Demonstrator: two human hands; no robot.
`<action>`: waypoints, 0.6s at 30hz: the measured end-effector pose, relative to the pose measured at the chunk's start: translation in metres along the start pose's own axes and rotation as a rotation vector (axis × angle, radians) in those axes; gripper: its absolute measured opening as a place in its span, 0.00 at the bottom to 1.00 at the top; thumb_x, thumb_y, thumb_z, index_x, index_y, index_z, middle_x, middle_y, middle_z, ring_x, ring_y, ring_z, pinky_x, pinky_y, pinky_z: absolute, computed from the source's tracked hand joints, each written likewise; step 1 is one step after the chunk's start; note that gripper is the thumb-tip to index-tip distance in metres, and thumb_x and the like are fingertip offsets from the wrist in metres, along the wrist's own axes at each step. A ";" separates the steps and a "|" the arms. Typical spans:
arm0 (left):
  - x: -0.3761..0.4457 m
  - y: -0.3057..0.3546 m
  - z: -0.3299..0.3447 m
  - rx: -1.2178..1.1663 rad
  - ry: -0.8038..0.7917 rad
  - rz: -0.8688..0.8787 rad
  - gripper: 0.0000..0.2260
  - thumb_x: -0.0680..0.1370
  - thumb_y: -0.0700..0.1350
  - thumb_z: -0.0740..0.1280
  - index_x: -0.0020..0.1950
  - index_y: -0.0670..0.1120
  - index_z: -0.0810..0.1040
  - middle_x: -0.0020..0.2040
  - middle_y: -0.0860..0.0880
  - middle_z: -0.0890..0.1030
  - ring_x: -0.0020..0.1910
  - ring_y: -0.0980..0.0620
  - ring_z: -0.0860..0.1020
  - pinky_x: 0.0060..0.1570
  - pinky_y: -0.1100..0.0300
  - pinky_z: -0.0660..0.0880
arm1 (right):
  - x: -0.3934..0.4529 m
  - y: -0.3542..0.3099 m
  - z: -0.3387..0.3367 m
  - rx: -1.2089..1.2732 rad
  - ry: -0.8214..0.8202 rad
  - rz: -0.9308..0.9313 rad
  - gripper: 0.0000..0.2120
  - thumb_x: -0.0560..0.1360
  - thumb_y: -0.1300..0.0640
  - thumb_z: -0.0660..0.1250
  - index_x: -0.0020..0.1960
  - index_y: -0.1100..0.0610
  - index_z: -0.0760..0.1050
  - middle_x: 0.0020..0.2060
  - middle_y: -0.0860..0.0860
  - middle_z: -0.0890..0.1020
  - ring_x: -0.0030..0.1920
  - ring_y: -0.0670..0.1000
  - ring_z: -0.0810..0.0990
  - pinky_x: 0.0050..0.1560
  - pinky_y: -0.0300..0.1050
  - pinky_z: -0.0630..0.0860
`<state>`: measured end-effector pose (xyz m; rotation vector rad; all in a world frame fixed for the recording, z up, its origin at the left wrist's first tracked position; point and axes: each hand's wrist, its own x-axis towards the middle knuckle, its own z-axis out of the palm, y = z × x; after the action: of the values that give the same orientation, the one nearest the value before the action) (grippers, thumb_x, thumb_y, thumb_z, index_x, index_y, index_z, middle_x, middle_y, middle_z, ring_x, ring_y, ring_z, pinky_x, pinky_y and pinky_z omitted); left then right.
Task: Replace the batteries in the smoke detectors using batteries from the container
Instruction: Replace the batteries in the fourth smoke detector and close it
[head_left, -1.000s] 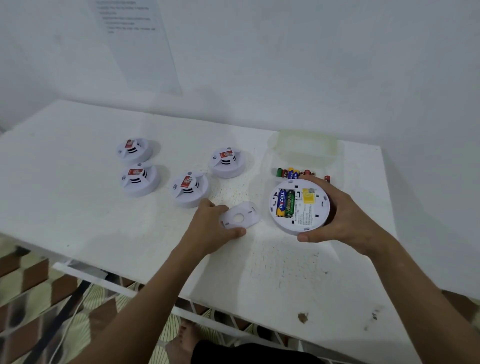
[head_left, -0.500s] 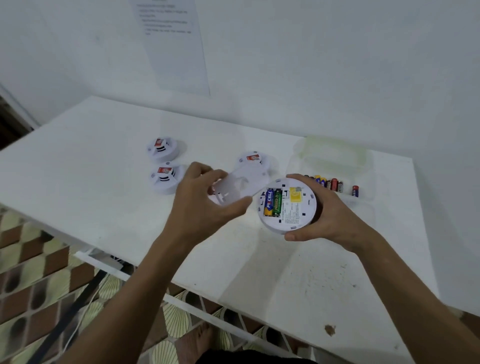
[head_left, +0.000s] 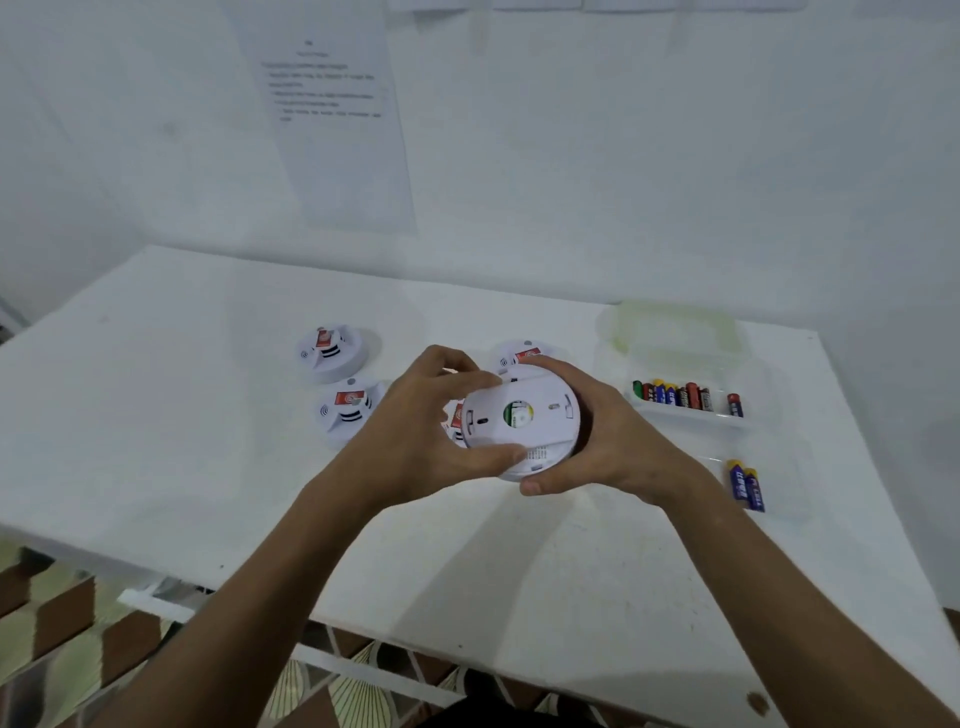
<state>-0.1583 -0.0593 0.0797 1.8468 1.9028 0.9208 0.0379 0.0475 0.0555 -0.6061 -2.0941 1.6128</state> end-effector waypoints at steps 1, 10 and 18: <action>0.000 -0.005 -0.003 -0.005 -0.015 -0.008 0.34 0.61 0.68 0.72 0.65 0.57 0.76 0.58 0.58 0.72 0.55 0.62 0.74 0.49 0.68 0.75 | 0.003 0.000 0.004 -0.007 0.003 0.001 0.45 0.59 0.70 0.82 0.68 0.44 0.71 0.60 0.44 0.80 0.62 0.46 0.79 0.57 0.47 0.81; 0.004 -0.039 -0.029 -0.341 -0.205 -0.170 0.30 0.67 0.50 0.79 0.68 0.58 0.73 0.50 0.54 0.85 0.43 0.55 0.84 0.47 0.62 0.80 | 0.032 -0.001 0.026 0.025 0.019 0.027 0.44 0.59 0.71 0.82 0.69 0.50 0.71 0.61 0.49 0.79 0.63 0.50 0.78 0.52 0.46 0.81; 0.016 -0.067 -0.053 -0.498 -0.286 -0.175 0.27 0.66 0.38 0.80 0.63 0.51 0.79 0.54 0.54 0.83 0.41 0.42 0.83 0.33 0.55 0.79 | 0.052 -0.002 0.046 0.015 0.025 0.029 0.43 0.58 0.70 0.82 0.69 0.53 0.72 0.61 0.51 0.80 0.63 0.52 0.78 0.56 0.48 0.81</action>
<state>-0.2451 -0.0515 0.0781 1.4075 1.4690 0.9125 -0.0314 0.0411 0.0504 -0.6516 -2.0624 1.6270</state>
